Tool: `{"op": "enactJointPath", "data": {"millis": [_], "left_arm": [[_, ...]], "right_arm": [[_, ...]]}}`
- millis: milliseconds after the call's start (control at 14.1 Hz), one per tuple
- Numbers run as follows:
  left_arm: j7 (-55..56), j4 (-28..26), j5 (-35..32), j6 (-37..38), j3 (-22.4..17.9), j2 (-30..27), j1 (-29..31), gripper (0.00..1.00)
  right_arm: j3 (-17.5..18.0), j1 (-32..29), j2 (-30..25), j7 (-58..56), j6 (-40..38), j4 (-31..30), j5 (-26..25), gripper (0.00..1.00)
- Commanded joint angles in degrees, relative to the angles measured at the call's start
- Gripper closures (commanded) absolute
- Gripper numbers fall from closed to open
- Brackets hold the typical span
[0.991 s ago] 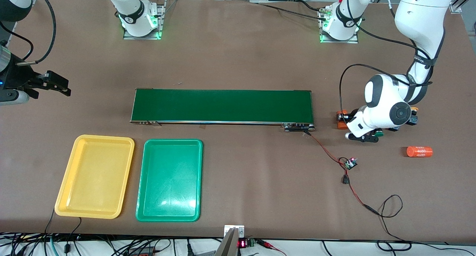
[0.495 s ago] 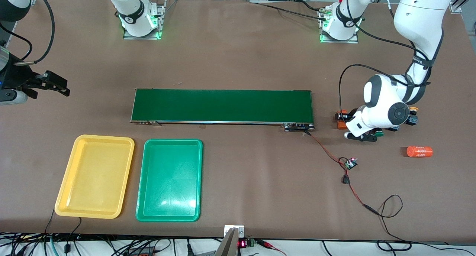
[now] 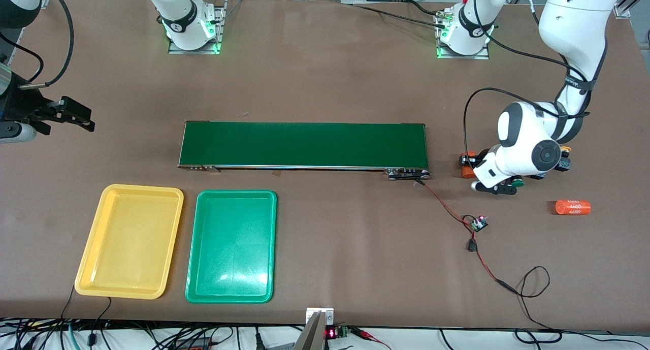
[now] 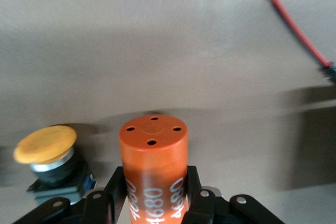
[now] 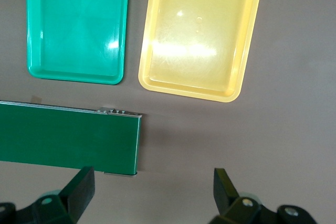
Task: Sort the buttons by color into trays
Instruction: 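Lift the orange cylinder off the table with the left gripper, then carry the cylinder onto the green conveyor belt and open the left gripper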
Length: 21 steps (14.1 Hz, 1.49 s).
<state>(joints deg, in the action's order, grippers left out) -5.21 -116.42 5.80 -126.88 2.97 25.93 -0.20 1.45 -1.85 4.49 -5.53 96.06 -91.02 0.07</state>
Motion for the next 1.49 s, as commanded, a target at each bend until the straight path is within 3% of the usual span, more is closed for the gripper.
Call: {"op": "enactJointPath", "data": {"millis": [0, 354, 566, 778, 991, 1132, 1415], "left_arm": [[-1.3, 2.3, 1.0, 4.5, 0.5, -5.4, 0.0, 1.00], [-19.8, 3.1, 0.4, 5.0, 3.1, -7.6, -0.6, 1.00], [-28.3, 2.8, -0.6, 5.2, 7.8, -7.5, -0.8, 1.00], [-31.0, 2.6, -11.7, 6.0, 14.6, -7.2, -1.3, 1.00], [-33.8, 2.4, -12.6, 7.9, 18.6, -7.2, -1.5, 1.00], [-39.1, 2.3, -16.0, 8.1, 19.2, -7.0, -3.0, 1.00], [-46.6, 2.3, -16.5, 7.5, 19.9, -5.6, -3.5, 1.00]], "right_arm": [[0.0, -0.3, 0.1, 0.3, -0.4, 0.8, 0.9, 0.00], [0.0, -0.4, 0.3, 0.3, -0.3, 0.8, 0.9, 0.00], [0.0, -0.8, 0.3, 0.3, -0.3, 0.8, 1.0, 0.00], [0.0, -1.0, 0.8, 0.3, -0.3, 0.8, 0.9, 0.00], [0.0, -1.1, 0.8, 0.3, 0.2, 0.8, 0.9, 0.00], [0.0, -1.1, 0.8, 0.3, 0.3, 0.8, 0.8, 0.00], [0.0, -1.0, 0.8, 0.3, 0.5, 0.8, 0.8, 0.00]]}}
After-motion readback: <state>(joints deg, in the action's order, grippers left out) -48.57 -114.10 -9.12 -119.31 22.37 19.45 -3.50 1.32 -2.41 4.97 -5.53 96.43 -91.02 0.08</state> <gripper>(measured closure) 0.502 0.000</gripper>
